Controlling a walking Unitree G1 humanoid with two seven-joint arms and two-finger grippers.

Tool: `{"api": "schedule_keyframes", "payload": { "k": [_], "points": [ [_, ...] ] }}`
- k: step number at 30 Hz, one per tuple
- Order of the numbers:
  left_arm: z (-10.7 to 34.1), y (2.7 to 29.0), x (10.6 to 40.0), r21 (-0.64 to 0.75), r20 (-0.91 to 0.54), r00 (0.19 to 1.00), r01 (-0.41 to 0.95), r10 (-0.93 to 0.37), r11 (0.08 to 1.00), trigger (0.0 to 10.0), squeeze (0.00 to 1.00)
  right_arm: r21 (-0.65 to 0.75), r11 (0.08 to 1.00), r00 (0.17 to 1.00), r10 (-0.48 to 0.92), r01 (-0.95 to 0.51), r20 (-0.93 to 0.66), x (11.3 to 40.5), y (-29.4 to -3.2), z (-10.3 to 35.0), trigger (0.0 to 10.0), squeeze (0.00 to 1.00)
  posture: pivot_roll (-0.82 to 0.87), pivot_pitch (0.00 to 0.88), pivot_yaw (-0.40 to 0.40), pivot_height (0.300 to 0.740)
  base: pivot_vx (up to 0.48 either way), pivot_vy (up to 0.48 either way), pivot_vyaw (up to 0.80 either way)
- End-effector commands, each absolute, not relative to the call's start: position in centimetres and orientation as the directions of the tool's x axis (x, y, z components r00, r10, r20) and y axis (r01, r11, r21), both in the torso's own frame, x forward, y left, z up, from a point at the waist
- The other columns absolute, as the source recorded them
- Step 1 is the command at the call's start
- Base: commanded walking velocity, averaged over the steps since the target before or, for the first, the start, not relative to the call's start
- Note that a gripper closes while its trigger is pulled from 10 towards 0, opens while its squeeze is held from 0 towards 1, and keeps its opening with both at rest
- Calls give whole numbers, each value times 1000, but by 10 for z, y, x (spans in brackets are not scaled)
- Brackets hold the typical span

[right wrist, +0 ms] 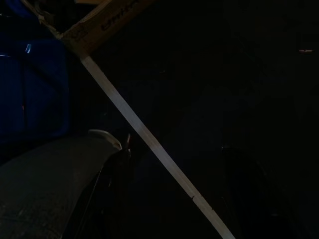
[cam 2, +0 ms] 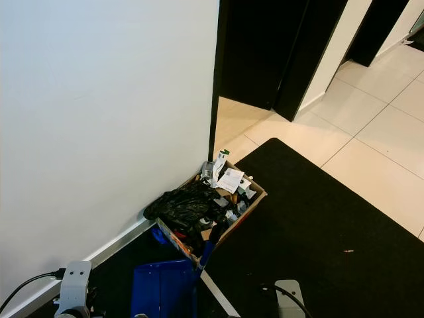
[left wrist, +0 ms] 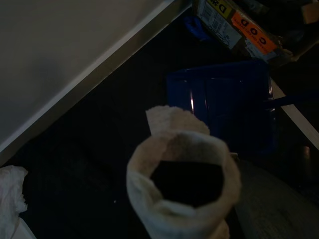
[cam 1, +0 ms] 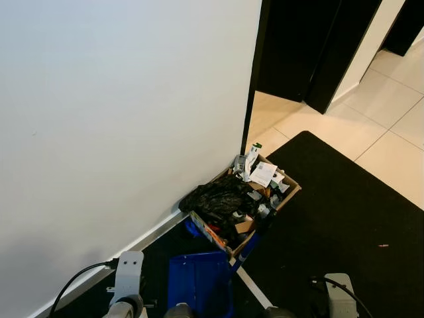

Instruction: Sweep floor

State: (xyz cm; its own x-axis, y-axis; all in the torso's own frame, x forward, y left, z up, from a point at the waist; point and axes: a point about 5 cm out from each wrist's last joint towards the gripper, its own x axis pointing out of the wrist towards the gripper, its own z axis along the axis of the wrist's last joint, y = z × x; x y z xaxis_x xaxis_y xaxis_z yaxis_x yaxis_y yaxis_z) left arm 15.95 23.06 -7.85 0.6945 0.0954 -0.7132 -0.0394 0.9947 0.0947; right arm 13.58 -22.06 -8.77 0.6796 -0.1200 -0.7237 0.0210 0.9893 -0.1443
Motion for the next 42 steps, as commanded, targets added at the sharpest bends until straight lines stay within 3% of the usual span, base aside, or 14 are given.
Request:
{"api": "schedule_keyframes", "payload": {
  "k": [1,8,14,17,18,21,26,32,37,42],
  "points": [
    [-95,234,121,100,-809,576,-60,116,993,10000,0,-141,989,681,-137,50,-720,125,-226,-89,10000,0,58,146,4,740,0,0,0],
    [-93,233,119,92,-780,616,-59,109,994,10000,0,-124,990,751,-133,69,-646,113,-228,-83,10000,0,69,138,12,740,0,0,0],
    [-91,234,120,128,-757,643,-29,117,991,10000,0,-109,993,820,-104,52,-562,126,-225,-73,10000,0,61,121,18,740,0,0,0],
    [-40,247,161,165,-446,894,46,33,985,10000,0,-89,995,892,-78,43,-445,153,-221,-54,10000,0,62,104,18,740,0,0,0],
    [-13,248,173,185,-343,939,66,1,980,10000,0,-79,996,913,-60,31,-403,164,-217,-47,10000,0,63,100,16,740,0,0,0],
    [17,244,184,202,-246,969,91,-39,975,10000,0,-57,998,936,-18,-2,-351,179,-209,-36,10000,0,65,94,13,740,0,0,0],
    [26,238,198,217,-197,976,131,-88,967,10000,0,22,992,943,128,-128,-306,196,-185,-24,10000,0,76,82,10,740,0,0,0],
    [28,232,198,204,-197,975,144,-103,968,10000,0,56,948,898,315,-313,-308,174,-177,-14,10000,0,78,73,9,740,0,0,0],
    [29,230,195,193,-223,970,145,-101,970,10000,0,52,942,884,329,-331,-332,162,-182,-14,10000,0,75,72,13,740,0,0,0],
    [37,221,205,154,-222,970,139,-103,978,10000,0,63,953,907,303,-297,-294,179,-177,-8,10000,0,79,73,23,740,0,0,0]
  ]
}}
